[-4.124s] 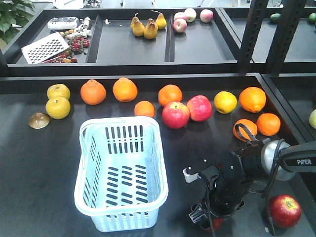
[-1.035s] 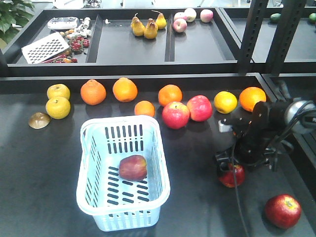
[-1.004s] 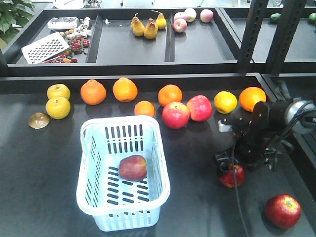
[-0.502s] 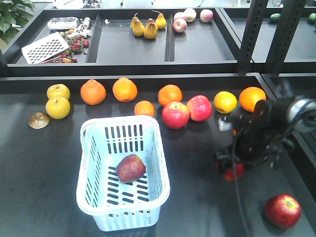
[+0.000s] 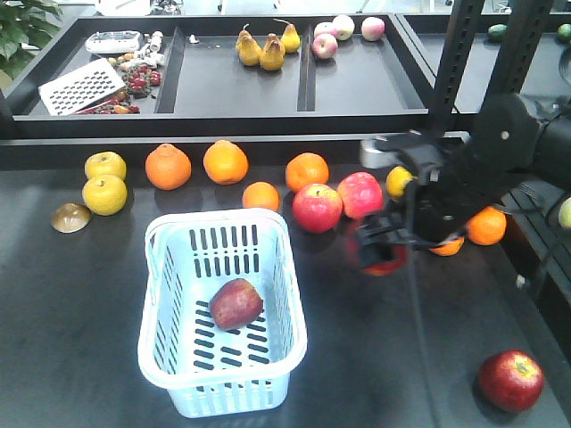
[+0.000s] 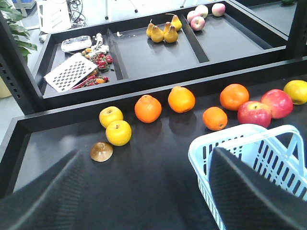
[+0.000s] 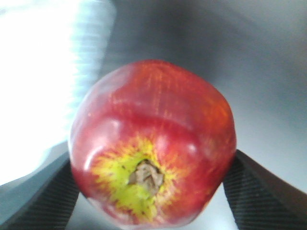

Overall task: Pick three apples into basket with both arms
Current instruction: 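Carry the second apple into the basket and open the right gripper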

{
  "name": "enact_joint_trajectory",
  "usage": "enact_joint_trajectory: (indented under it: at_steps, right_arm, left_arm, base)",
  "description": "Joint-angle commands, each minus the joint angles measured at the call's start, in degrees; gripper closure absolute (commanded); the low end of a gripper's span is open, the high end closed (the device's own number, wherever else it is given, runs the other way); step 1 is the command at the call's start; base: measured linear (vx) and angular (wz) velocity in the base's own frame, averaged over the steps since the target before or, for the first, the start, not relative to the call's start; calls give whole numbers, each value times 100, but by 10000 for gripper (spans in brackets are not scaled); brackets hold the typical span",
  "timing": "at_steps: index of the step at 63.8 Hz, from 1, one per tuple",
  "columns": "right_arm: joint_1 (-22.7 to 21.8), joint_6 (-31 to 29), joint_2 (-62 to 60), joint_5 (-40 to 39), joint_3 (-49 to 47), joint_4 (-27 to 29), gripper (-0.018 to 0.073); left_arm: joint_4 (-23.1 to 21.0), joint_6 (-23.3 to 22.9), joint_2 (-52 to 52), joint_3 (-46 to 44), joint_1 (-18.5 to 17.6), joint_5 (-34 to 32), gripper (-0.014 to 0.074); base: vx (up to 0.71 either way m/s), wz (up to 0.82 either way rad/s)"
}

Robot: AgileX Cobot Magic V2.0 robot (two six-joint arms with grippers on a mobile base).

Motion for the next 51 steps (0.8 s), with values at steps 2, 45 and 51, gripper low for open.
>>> enact_joint_trajectory:
  at_steps: [2, 45, 51]
  right_arm:
    - [659, 158, -584, -134, -146, 91, 293]
    - [2197, 212, 642, -1534, -146, 7, -29]
    - [2197, 380, 642, -1629, -146, -23, -118]
  left_arm:
    - [118, -42, 23, -162, 13, -352, 74]
    - [118, -42, 23, -162, 13, -352, 74]
    - [118, -42, 23, -162, 13, -352, 74]
  base:
    - [0, 0]
    - [0, 0]
    - [0, 0]
